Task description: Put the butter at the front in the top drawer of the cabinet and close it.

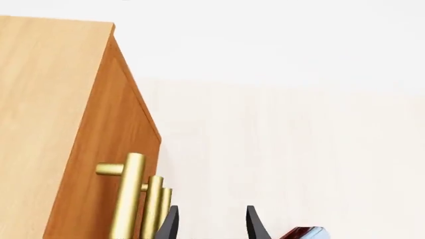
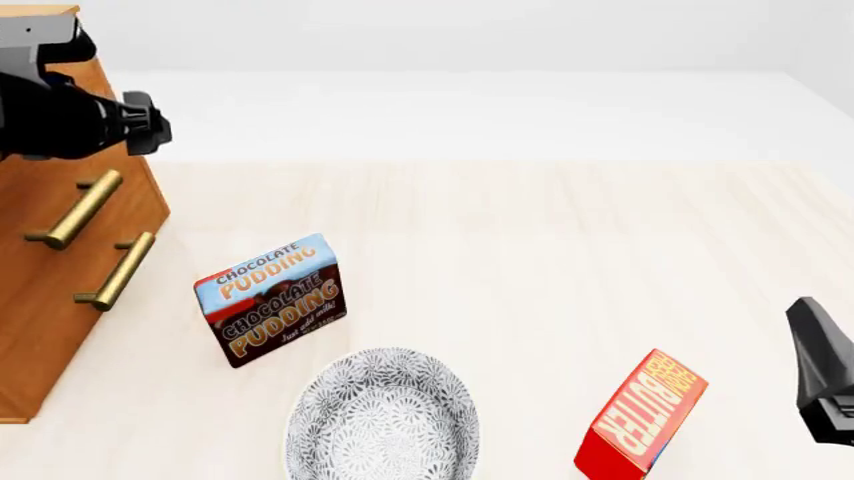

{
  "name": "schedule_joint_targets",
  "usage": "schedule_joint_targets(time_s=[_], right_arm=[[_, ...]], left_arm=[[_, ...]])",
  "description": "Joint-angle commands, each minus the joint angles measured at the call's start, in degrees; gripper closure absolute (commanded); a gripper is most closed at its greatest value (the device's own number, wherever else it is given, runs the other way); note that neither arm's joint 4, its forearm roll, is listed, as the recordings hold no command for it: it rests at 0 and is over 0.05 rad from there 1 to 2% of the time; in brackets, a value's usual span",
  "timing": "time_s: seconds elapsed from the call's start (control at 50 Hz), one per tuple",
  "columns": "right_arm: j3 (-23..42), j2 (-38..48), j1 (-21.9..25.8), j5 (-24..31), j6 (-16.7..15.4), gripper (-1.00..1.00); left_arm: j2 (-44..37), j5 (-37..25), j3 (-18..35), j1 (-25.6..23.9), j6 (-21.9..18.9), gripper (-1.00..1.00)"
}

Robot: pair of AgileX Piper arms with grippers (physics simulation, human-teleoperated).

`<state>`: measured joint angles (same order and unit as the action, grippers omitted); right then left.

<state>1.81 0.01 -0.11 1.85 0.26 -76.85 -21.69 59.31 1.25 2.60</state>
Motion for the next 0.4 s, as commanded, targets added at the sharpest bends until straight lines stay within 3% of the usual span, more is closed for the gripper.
schedule_joint_targets(time_s=[0.02, 0.1, 0.18, 0.24, 0.38, 0.4], right_arm=[[0.0, 0.0, 0.0, 0.0, -0.1, -1.0], [0.0, 0.0, 0.0, 0.0, -0.1, -1.0], [0.0, 0.0, 0.0, 0.0, 0.0, -1.0], [0.0, 0.0, 0.0, 0.0, -0.1, -1.0], [0.0, 0.0, 0.0, 0.0, -0.1, -1.0], [0.0, 0.0, 0.0, 0.0, -0.1, -1.0]], left_arm=[[3.6, -0.6, -0.7, 6.3, -1.4, -1.0], [3.6, -0.8, -0.6, 6.4, -2.0, -1.0], [3.6, -1.4, 0.3, 2.6, 0.6, -1.0], [2.6, -1.5, 1.5, -3.9, 4.0, -1.0], [3.9, -1.3, 1.1, -7.1, 5.9, -1.0], [4.1, -0.7, 1.0, -9.8, 7.4, -1.0]])
